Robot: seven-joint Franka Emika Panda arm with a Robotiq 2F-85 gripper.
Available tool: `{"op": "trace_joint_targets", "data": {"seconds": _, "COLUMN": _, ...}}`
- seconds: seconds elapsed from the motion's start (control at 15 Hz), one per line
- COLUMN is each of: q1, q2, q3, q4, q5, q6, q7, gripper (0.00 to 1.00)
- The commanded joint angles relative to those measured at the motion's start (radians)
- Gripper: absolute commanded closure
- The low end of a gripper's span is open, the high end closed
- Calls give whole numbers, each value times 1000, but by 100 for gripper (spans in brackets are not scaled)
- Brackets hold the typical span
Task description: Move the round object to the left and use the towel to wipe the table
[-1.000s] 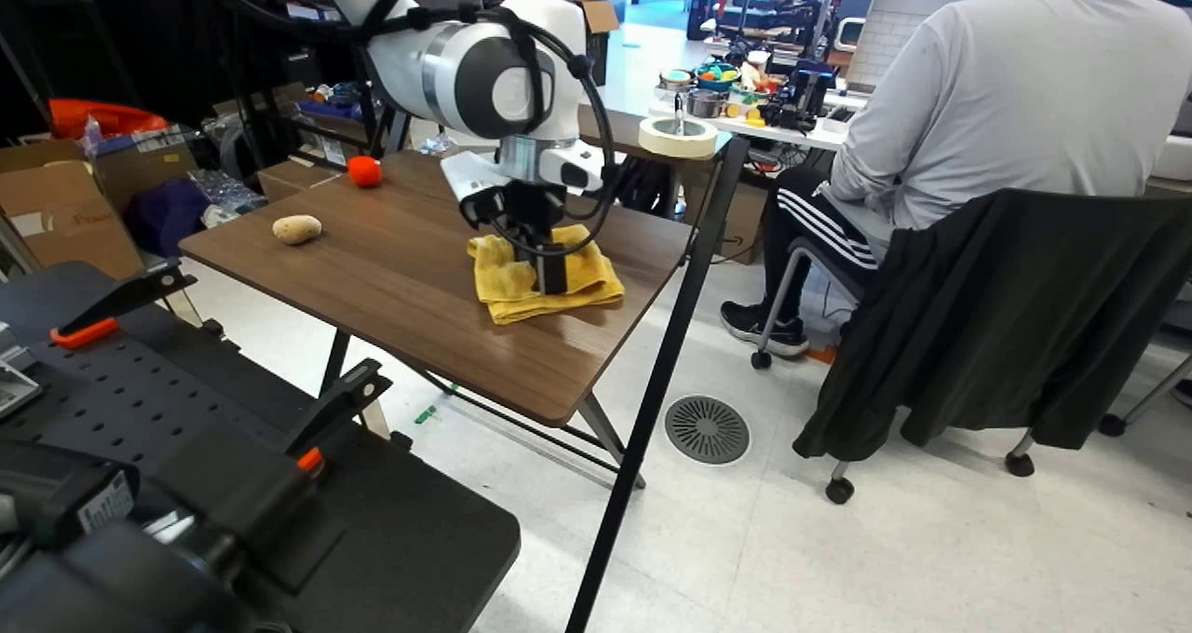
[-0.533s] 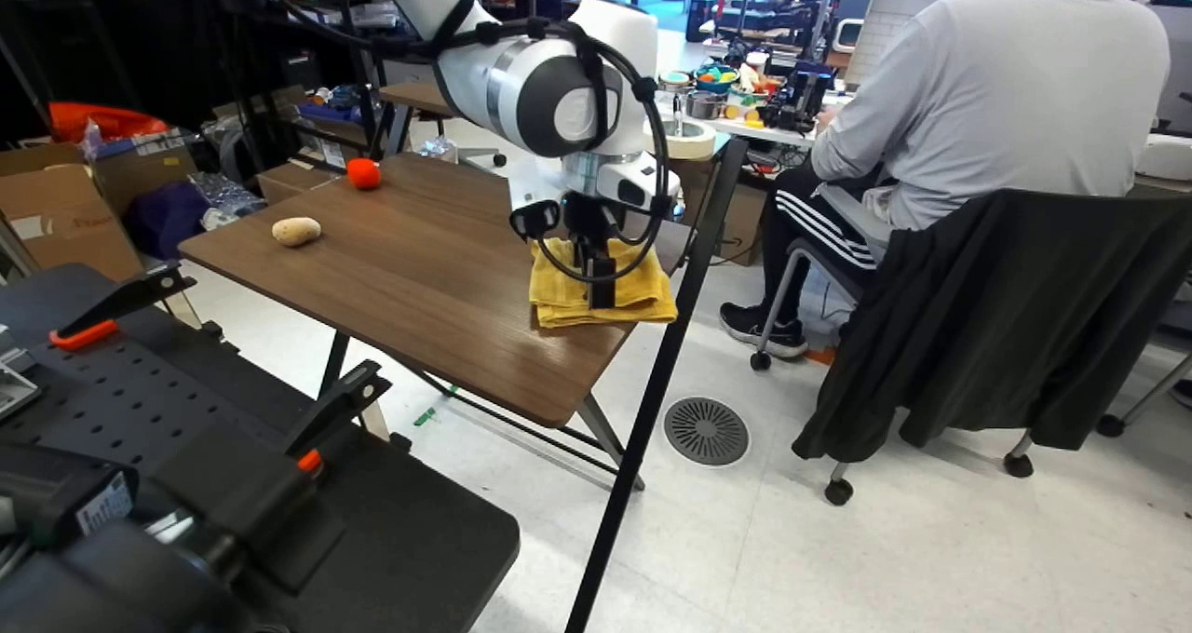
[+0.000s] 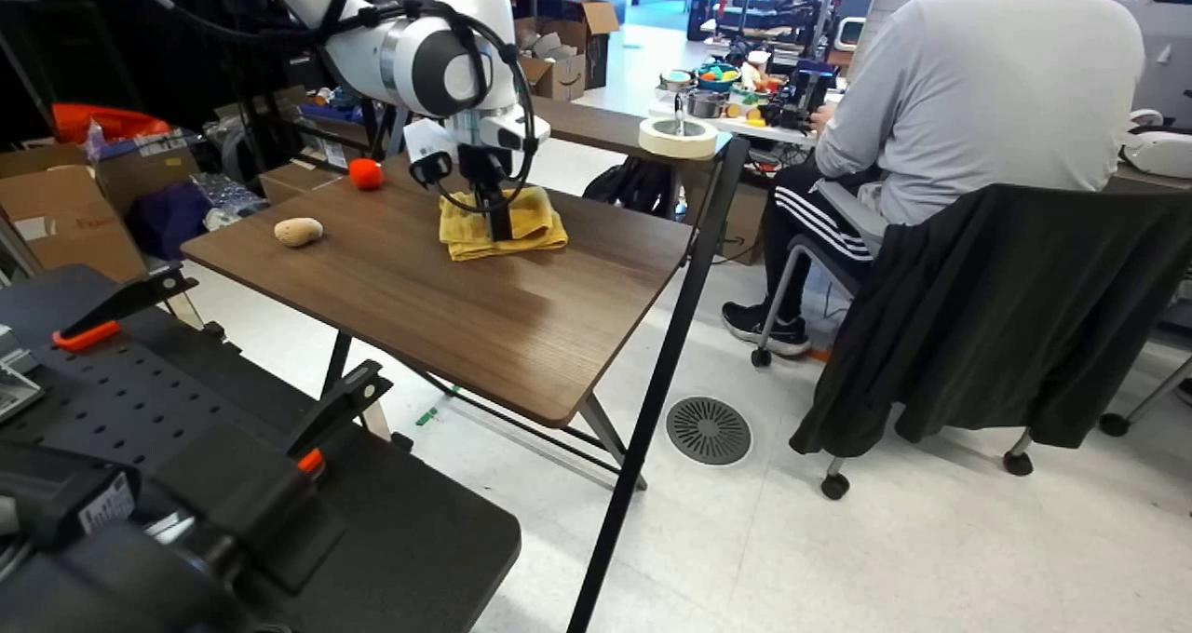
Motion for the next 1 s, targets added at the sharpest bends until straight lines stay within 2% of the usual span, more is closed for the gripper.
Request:
{"op": "trace_joint_targets", "data": {"seconds": 0.0, "q1": 24, "q2": 100, "q3": -36, "q4": 148, "q5": -53, "q6": -51, "q7": 58, "gripper": 0}}
{"op": "trace_joint_targets", "data": {"seconds": 0.33, "q1": -78, "q2": 100, "q3": -120, "q4": 117, "q5": -55, "q6": -29, "q7": 144, "gripper": 0}}
{"op": "trace_joint_targets", "data": {"seconds": 0.47, "q1": -125, "q2": 103, "q3": -136, "q4": 106, "q5": -56, "q6": -26, "q7": 156, "gripper": 0}}
{"op": "trace_joint_targets", "data": {"seconds": 0.6, "q1": -156, "q2": 101, "q3": -122, "q4": 100, "q5": -55, "q6": -26, "q7": 137, "gripper": 0}}
{"op": "trace_joint_targets", "data": {"seconds": 0.8, "q1": -135, "q2": 76, "q3": -82, "q4": 75, "q5": -66, "q6": 1, "q7": 85, "gripper": 0}}
{"op": "trace_joint_targets", "data": {"seconds": 0.93, "q1": -80, "q2": 54, "q3": -63, "q4": 51, "q5": -77, "q6": 32, "q7": 48, "gripper": 0}}
